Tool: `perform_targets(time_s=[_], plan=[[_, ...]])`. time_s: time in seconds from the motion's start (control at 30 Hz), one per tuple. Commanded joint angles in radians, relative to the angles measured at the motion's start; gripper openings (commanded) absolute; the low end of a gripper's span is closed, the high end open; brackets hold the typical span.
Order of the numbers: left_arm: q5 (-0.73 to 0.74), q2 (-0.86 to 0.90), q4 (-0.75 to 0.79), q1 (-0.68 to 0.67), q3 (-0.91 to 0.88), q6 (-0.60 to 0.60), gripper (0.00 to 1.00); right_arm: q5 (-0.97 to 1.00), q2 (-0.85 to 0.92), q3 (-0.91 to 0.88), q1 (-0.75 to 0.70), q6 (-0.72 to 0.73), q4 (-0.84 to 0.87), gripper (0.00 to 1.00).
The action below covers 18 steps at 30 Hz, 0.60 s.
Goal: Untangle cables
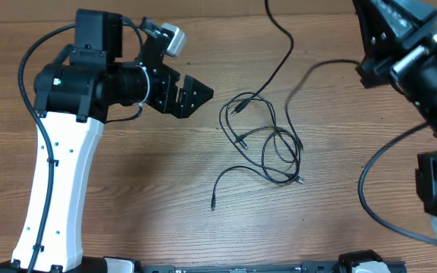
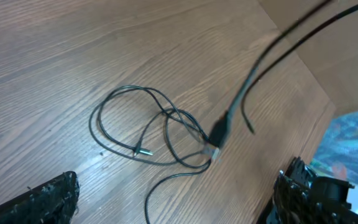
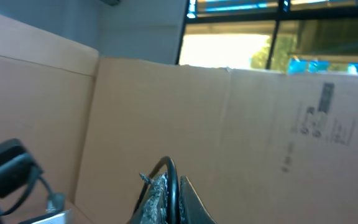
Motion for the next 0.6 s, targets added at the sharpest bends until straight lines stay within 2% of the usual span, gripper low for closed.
perform_targets(time_s=[0.0, 0.27, 0.47, 0.57], plan=[[-0.018, -0.016, 0.0, -0.007, 0.015, -0.002, 1.0, 0.139, 0.031, 0.027, -0.004, -0.003, -0.009, 0.04], [-0.166, -0.016, 0.001, -0.006, 0.015, -0.002, 1.0, 0.439, 0.134, 0.027, -0.05, -0.06, -0.091, 0.04], [-0.279, -0.016, 0.001, -0.006, 0.015, -0.002, 1.0, 0.452, 0.259, 0.027, -0.136, -0.058, -0.103, 0.04], [-0.29, -0.016, 0.001, -0.006, 0.015, -0.002, 1.0, 0.452, 0.323, 0.027, -0.179, -0.044, -0.103, 0.04]])
